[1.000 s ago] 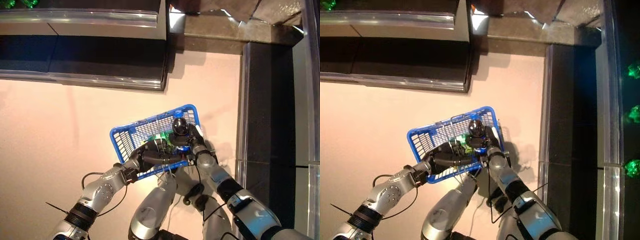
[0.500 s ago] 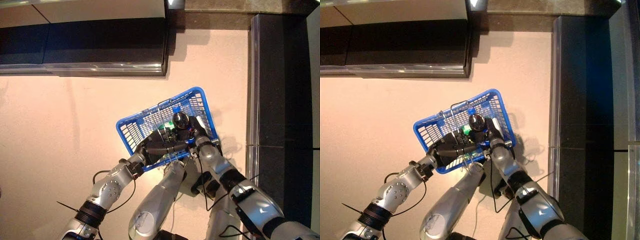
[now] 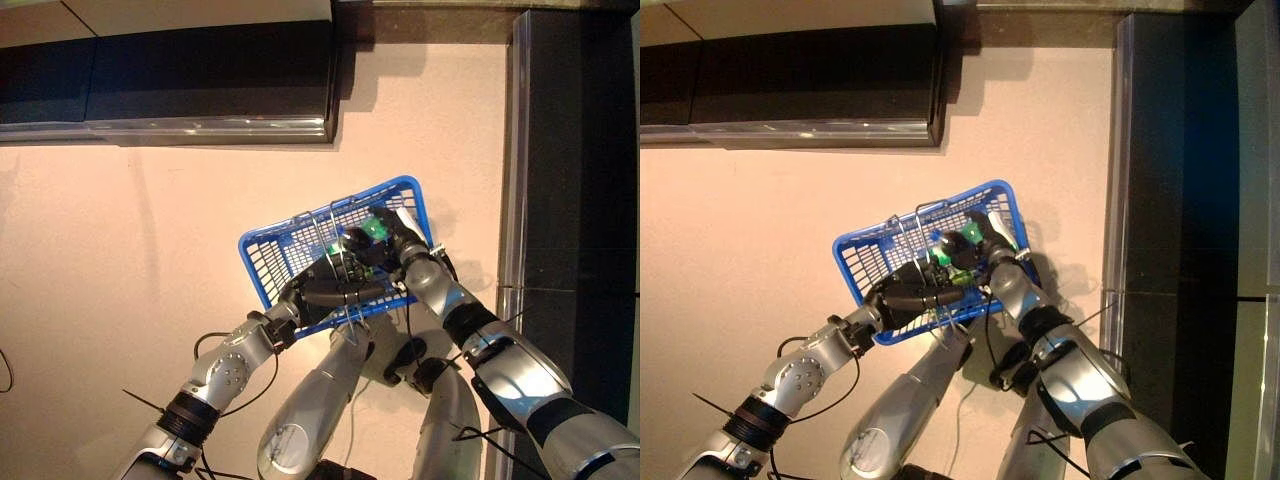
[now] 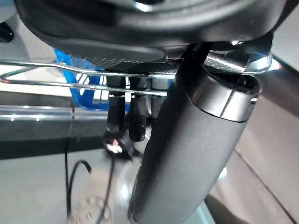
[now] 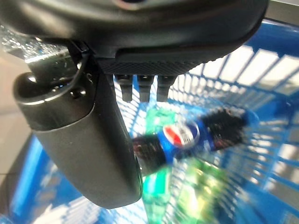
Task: Pick up the drink and place into the basket.
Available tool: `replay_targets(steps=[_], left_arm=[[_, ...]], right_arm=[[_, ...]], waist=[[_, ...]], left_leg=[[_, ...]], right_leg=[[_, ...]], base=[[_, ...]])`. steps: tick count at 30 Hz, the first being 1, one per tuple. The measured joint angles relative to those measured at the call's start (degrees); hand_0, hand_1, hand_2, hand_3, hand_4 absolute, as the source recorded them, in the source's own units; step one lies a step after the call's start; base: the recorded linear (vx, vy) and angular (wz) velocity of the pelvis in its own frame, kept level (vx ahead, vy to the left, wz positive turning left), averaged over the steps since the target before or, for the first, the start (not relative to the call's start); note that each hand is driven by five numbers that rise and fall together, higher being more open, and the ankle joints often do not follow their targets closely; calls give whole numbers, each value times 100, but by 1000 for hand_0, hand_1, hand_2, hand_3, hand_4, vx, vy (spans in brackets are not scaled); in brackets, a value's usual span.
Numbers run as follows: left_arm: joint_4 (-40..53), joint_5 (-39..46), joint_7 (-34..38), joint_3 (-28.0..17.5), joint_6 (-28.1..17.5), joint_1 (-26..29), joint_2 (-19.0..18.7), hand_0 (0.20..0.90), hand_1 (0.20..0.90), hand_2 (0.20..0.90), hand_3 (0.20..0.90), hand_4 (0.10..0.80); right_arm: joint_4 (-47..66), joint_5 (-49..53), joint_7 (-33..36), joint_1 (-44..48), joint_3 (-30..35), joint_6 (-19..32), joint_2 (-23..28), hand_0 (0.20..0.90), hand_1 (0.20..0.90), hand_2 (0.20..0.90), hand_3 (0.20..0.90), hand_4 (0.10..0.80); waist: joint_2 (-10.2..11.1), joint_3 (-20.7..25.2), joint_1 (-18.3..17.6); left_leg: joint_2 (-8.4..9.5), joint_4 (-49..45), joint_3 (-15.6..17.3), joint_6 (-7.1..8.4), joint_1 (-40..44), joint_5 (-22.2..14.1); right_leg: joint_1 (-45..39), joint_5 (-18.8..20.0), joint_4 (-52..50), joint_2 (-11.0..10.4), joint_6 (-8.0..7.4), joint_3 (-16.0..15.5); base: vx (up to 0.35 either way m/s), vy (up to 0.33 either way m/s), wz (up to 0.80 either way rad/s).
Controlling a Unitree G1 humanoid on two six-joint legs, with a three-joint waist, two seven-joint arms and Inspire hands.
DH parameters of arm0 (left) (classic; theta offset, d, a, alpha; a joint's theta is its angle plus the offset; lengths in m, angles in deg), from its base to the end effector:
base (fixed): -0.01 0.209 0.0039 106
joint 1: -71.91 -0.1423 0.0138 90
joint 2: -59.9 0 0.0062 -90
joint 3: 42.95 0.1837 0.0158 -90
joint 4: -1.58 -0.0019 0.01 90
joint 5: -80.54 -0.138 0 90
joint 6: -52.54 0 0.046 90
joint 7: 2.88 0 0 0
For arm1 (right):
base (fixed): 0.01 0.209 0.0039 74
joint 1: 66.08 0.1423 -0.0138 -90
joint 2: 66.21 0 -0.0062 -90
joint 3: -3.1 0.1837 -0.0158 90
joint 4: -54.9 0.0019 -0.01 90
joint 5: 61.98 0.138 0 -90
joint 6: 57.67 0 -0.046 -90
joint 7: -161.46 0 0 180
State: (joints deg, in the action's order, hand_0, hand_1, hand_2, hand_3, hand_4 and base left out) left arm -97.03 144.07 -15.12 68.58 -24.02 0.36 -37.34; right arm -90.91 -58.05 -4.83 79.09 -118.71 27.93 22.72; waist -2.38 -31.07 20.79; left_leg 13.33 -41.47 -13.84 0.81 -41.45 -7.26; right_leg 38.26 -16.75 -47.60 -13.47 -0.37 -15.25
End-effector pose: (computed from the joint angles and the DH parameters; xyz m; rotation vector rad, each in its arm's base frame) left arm 0.2508 0.1442 0.0654 -0.6049 0.2692 -0.6332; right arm 0.3492 -0.1183 0.1104 -0.6774 0.0556 0.0717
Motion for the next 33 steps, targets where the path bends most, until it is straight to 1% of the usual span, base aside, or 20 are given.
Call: replay_targets(steps=[3,6,8,10,11,12,14,17,18,19,21,22,23,25,26,27,29,31,33], left_arm=[[-57,-16,0,4,-106,-38,-48,300,300,300,200,100],[-93,-57,16,0,-274,-132,-168,300,300,300,200,100],[-126,-12,70,-79,-387,-245,-191,300,300,300,200,100],[-246,162,235,-235,-466,-389,-139,300,300,300,200,100],[-253,220,303,-273,-491,-422,-117,300,300,300,200,100],[-260,357,467,-485,-568,-626,-21,300,300,300,200,100],[-261,499,533,-638,-690,-879,37,300,300,300,200,100],[-262,637,567,-932,-859,-1319,61,300,300,300,200,100],[-265,685,620,-1157,-904,-1574,79,300,300,300,200,100],[-266,702,644,-1231,-908,-1639,91,300,300,300,200,100],[-324,741,687,-1501,-1002,-1920,192,300,300,300,200,100],[-525,762,720,-1623,-1067,-2008,292,300,300,300,200,100],[-649,770,779,-1711,-1125,-2082,357,300,300,300,200,100],[-893,770,899,-1943,-1197,-2211,523,300,300,300,200,100],[-911,770,955,-2029,-1197,-2270,567,300,300,300,200,100],[-966,771,1022,-2208,-1202,-2388,666,300,300,300,200,100],[-1089,827,1076,-2342,-1205,-2435,789,300,300,300,200,100],[-1217,891,1076,-2539,-1213,-2522,985,300,300,300,200,100],[-1430,917,1075,-2533,-1233,-2499,1039,300,300,300,200,100]], right_arm=[[6,28,117,36,16,53,50,900,900,900,900,800],[188,574,119,-71,62,205,39,900,900,900,900,800],[603,1025,137,-431,340,414,-51,900,900,900,900,800],[1200,1378,191,-935,516,767,-145,900,900,900,900,800],[1329,1448,189,-1020,535,816,-151,900,900,900,900,800],[1782,1676,169,-1335,614,966,-210,900,900,900,900,800],[2134,1884,154,-1609,691,1067,-312,900,900,900,900,800],[3142,2270,-7,-2452,1019,1301,-552,900,900,900,900,800],[3565,2444,-240,-2904,1107,1518,-654,900,900,900,900,800],[3677,2493,-328,-3031,1149,1563,-678,900,900,900,900,800],[4084,2672,-710,-3580,1387,1732,-685,900,900,900,900,800],[4166,2778,-922,-3860,1590,1747,-615,900,900,900,900,800],[4175,2825,-1076,-4013,1710,1737,-570,900,900,900,900,800],[4241,2905,-1393,-4395,2001,1705,-461,900,900,900,900,800],[4259,2909,-1477,-4494,2093,1661,-456,900,900,900,900,800],[4270,2925,-1603,-4669,2242,1595,-450,900,900,900,900,800],[4312,2930,-1690,-4950,2439,1469,-370,900,900,900,900,800],[4283,2937,-1758,-5055,2525,1208,-360,900,900,900,900,800],[4241,2937,-1865,-5195,2491,1095,-419,900,900,900,900,800]], waist=[[-3,1,120],[-7,-2,113],[-6,-2,103],[2,-2,55],[2,-2,42],[30,-3,0],[130,-6,-79],[440,5,-144],[598,23,-234],[632,34,-239],[782,58,-390],[809,74,-488],[843,105,-559],[903,160,-722],[926,174,-777],[969,209,-852],[971,239,-916],[962,247,-1083],[951,465,-1206]], left_leg=[[-72,127,-2,7,59,11],[-126,304,-11,-2,119,74],[-195,402,-5,-9,189,91],[-289,476,21,-23,309,101],[-318,510,22,-27,342,92],[-419,612,52,-26,478,104],[-501,803,79,-25,689,140],[-689,1320,189,-5,1282,243],[-773,1606,239,-10,1624,283],[-792,1702,247,-25,1716,300],[-883,2143,351,-28,2175,429],[-922,2452,410,-58,2535,478],[-937,2666,464,-54,2741,549],[-965,3082,600,-121,3119,675],[-974,3187,640,-132,3219,701],[-993,3388,723,-161,3391,750],[-1008,3644,846,-200,3641,803],[-1018,3910,970,-227,4028,825],[-1024,4076,1002,-232,4159,829]], right_leg=[[-62,77,185,58,-11,-5],[-132,168,376,149,-26,-8],[-224,256,577,185,-37,-11],[-375,366,785,311,-38,4],[-418,380,824,340,-40,5],[-584,496,1067,431,-26,13],[-794,592,1313,509,-22,27],[-1325,770,1904,684,5,127],[-1603,863,2233,772,-6,186],[-1695,900,2329,796,-9,201],[-2095,1092,2823,895,-12,332],[-2406,1214,3143,943,-35,448],[-2568,1278,3322,947,-51,502],[-2872,1397,3653,956,-84,630],[-2955,1438,3745,958,-79,641],[-3102,1506,3904,966,-104,692],[-3298,1599,4131,978,-132,791],[-3629,1643,4360,976,-152,782],[-3774,1689,4580,983,-177,780]], base=[[-51,53,-7],[-54,33,-7],[-42,-34,-12],[-121,-79,-20],[-109,-122,-26],[-9,-122,-25],[14,-107,-23],[80,-79,-27],[92,-17,-32],[109,-4,-33],[146,41,-36],[194,71,-46],[188,57,-46],[136,17,-33],[81,-14,-30],[51,-26,-29],[54,-25,-37],[5,-8,-29],[-32,3,-11]])
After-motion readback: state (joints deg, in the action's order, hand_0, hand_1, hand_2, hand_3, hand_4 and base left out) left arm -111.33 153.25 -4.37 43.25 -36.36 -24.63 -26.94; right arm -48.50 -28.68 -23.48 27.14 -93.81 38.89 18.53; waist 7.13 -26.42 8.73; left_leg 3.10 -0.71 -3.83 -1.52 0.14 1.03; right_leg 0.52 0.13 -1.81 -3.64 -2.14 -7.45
